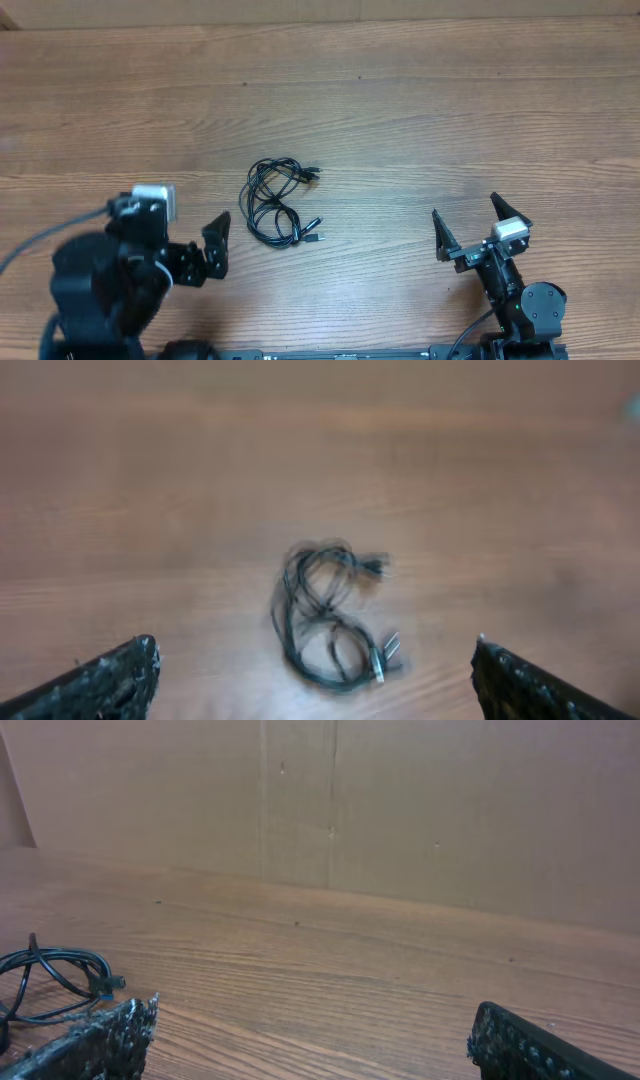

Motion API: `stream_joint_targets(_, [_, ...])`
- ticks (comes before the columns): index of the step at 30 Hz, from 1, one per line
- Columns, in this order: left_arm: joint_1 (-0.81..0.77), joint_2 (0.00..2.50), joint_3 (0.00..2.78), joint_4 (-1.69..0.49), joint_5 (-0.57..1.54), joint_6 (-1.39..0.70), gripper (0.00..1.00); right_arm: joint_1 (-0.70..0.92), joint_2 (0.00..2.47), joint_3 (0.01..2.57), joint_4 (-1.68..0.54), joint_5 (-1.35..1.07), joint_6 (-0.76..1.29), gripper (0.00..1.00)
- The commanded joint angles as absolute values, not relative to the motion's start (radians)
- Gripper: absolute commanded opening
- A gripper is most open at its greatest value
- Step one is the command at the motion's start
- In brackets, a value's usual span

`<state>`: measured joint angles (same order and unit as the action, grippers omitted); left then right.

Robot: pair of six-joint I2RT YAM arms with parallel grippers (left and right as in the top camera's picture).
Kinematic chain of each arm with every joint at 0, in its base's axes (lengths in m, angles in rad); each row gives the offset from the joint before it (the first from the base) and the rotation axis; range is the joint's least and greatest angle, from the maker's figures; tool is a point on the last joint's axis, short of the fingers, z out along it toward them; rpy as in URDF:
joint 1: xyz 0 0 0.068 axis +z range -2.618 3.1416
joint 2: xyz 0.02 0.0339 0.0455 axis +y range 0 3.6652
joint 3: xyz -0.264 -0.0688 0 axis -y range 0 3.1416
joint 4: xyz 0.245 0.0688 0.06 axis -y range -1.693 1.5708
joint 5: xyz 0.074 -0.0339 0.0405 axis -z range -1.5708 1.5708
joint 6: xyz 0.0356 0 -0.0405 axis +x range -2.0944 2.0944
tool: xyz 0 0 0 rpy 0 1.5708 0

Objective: Untangle cables
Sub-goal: 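Move the left gripper forward over the black cable tangle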

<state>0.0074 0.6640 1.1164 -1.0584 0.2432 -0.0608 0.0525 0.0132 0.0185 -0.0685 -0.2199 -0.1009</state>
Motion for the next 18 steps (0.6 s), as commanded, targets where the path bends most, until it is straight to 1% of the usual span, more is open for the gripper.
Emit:
stream_joint_targets(1, [0.012, 0.802, 1.252, -1.169, 0.289, 0.005, 1.0, 0.05, 0.008, 0.008, -0.065, -0.21, -0.094, 1.0])
stream_joint_targets(7, [0.012, 1.0, 1.374, -1.357, 0.289, 0.07, 1.0, 0.05, 0.008, 0.008, -0.065, -0.21, -0.094, 1.0])
stream_joint_targets(10, [0.012, 1.065, 1.376, -1.392, 0.289, 0.069, 1.0, 0.05, 0.008, 0.008, -0.065, -0.21, -0.094, 1.0])
stream_joint_targets(18, [0.012, 1.148, 1.376, -1.402, 0.289, 0.067, 1.0, 0.05, 0.008, 0.008, -0.065, -0.21, -0.094, 1.0])
